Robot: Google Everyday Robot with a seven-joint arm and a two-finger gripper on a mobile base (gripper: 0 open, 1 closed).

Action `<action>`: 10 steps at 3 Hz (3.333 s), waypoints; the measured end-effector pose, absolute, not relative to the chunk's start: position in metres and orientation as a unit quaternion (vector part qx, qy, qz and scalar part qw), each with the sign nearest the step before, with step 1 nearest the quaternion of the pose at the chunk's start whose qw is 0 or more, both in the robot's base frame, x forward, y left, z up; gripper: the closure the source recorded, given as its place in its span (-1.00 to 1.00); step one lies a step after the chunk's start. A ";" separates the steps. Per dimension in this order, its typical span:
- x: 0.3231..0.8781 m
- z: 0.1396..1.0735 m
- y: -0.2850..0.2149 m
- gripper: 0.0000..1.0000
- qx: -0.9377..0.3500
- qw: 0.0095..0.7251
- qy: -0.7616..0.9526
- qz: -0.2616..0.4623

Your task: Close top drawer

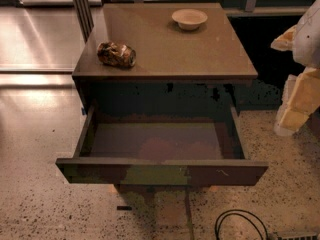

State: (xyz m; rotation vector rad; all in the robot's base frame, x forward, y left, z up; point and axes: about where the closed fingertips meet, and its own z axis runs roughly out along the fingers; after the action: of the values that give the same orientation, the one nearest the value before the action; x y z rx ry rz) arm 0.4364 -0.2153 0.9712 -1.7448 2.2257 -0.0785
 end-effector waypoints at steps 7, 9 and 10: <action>0.380 0.772 -0.153 -1.00 -0.673 0.116 0.720 0.120; 0.362 0.741 -0.126 -0.16 -0.677 0.100 0.712 0.155; 0.362 0.741 -0.126 0.31 -0.677 0.100 0.712 0.155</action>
Offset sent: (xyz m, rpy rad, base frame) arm -0.0257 -0.0127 -0.1034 0.0278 0.1174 0.0282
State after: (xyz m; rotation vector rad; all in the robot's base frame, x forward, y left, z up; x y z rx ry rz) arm 0.3622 -0.1255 0.7407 -2.0009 2.1053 0.4576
